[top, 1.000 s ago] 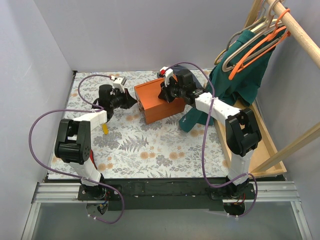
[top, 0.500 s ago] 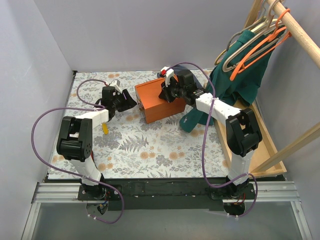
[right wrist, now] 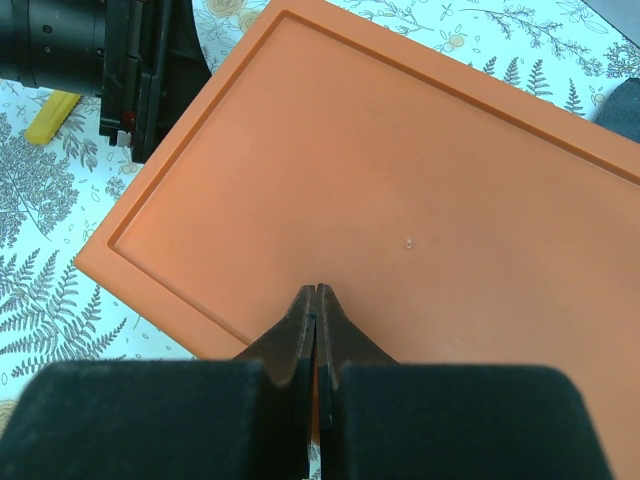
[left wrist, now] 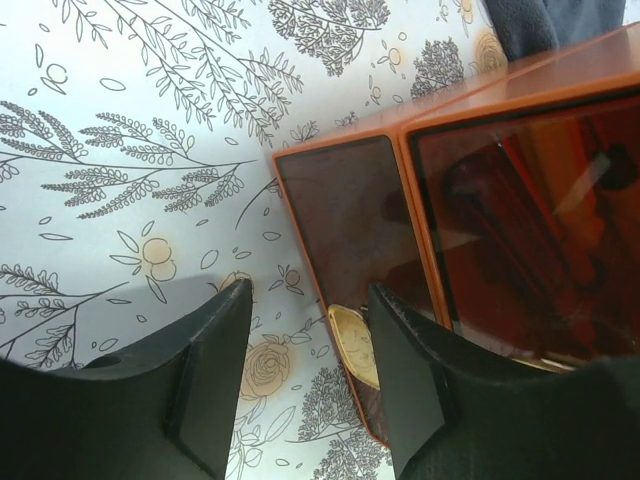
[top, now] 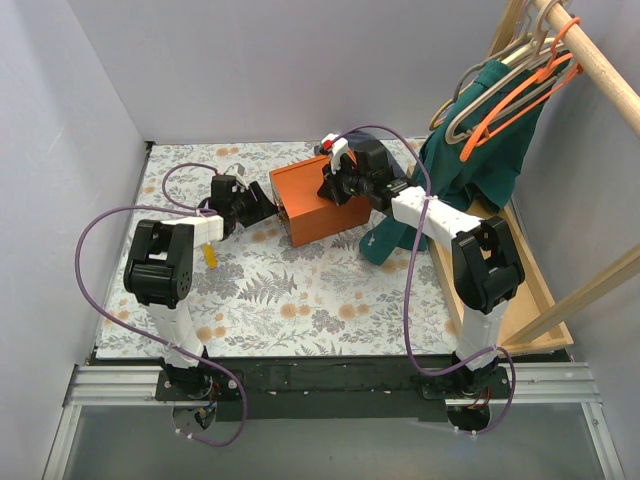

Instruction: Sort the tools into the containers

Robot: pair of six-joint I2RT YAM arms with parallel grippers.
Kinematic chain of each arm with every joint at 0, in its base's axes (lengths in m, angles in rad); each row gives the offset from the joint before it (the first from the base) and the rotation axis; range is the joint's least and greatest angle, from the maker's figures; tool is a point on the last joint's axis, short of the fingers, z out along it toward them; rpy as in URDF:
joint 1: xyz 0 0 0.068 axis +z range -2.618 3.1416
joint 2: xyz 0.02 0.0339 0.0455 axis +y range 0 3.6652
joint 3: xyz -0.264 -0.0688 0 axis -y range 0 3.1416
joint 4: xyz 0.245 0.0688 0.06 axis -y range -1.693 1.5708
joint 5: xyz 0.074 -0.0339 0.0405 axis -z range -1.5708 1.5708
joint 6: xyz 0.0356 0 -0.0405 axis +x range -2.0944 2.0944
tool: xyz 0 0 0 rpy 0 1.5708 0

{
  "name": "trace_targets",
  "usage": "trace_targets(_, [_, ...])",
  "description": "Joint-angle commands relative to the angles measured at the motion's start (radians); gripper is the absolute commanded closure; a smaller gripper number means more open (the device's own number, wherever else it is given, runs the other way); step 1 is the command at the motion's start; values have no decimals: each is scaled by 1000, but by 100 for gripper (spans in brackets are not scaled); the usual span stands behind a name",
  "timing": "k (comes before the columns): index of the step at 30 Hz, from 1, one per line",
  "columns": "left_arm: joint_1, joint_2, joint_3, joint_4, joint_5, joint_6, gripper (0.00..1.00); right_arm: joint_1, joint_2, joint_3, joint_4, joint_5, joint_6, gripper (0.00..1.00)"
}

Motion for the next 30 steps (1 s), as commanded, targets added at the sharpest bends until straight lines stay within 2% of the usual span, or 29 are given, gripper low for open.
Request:
trace_targets(1, [-7, 6, 29, -104, -76, 5, 51, -4, 41, -54, -173, 38, -15, 99])
trace_targets(5, [-5, -31, 27, -225, -195, 37, 53, -4, 47, -44, -171, 38, -15, 99])
trace_targets(9, [-1, -60, 24, -363, -255, 74, 53, -11, 56, -34, -177, 32, -12, 99])
trace_targets(17, [39, -180, -89, -396, -294, 117, 53, -16, 62, -34, -177, 21, -3, 99])
trace_targets(21, [39, -260, -107, -309, -130, 106, 50, -14, 59, -35, -176, 25, -8, 99])
trace_targets(22, [39, -264, -111, -282, -22, 91, 49, -14, 61, -37, -176, 26, -8, 99])
trace_targets(23, [36, -266, -111, -264, 8, 82, 48, -14, 59, -38, -176, 27, -8, 99])
trace_targets(26, [24, -254, -106, -193, 86, 59, 47, -14, 56, -43, -174, 27, -8, 99])
trace_targets(30, [13, -194, -63, -161, 76, 31, 46, -14, 44, -52, -170, 38, -14, 99])
